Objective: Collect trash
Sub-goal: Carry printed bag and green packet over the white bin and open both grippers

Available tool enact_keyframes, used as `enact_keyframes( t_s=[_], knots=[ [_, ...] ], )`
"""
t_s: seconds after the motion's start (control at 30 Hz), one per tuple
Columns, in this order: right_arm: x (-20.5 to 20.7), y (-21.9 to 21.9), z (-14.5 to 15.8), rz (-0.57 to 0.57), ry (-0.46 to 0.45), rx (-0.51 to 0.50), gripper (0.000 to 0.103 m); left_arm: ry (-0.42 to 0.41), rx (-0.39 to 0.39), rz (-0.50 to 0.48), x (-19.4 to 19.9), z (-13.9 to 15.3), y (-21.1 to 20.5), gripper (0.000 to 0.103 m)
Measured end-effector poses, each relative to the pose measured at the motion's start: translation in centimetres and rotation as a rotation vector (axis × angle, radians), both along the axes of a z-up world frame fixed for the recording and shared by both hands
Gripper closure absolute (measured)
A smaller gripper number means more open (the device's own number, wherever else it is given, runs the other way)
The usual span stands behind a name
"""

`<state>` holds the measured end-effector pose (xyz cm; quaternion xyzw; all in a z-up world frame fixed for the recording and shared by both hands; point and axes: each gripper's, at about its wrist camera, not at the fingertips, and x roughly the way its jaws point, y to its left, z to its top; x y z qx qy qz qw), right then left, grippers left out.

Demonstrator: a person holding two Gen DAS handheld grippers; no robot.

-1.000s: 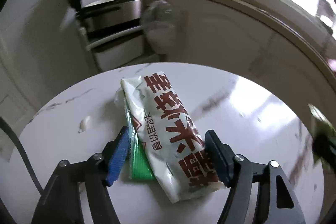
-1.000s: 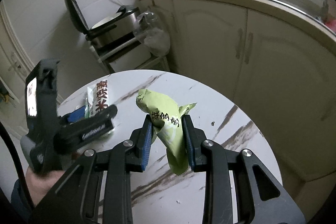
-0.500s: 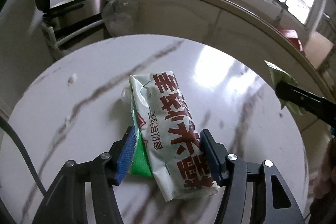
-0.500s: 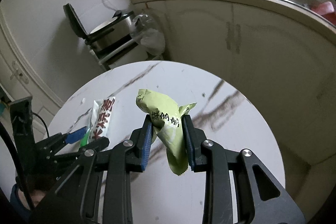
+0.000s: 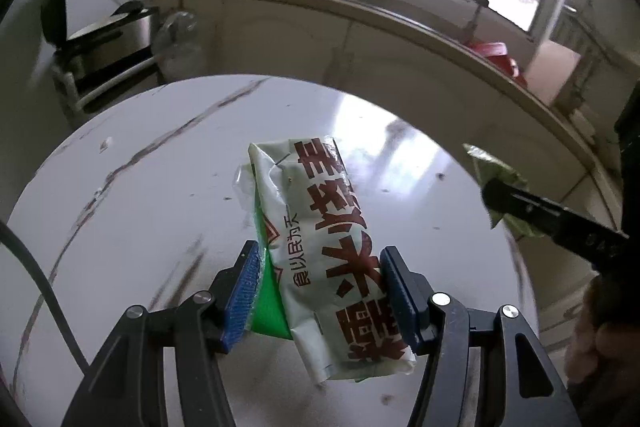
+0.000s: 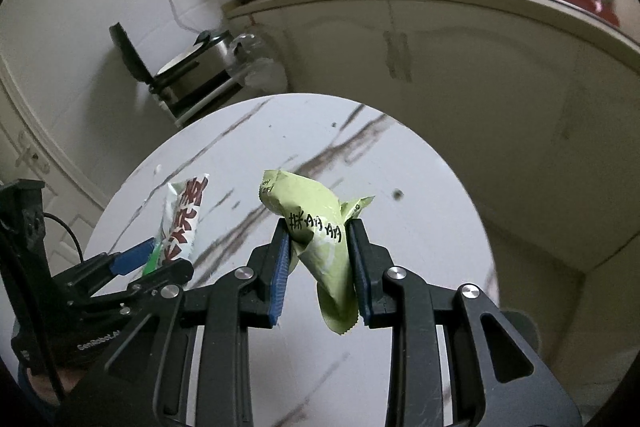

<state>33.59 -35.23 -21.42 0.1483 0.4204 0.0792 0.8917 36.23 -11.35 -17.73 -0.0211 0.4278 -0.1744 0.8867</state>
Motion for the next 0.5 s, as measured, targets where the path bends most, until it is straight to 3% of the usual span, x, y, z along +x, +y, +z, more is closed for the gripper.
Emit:
enact_keyframes(
  t_s=[0.27, 0.5],
  knots=[
    [-3.9, -3.4, 1.0, -0.064, -0.031, 0.011, 0.077, -0.052, -0.016, -0.104, -2.9, 2.3, -4.0, 0.048],
    [-8.1, -8.9, 1.5, -0.175, -0.048, 0.012, 0.077, -0.079, -0.036, -0.257, -4.6, 3.7, -11.0, 0.048]
  ],
)
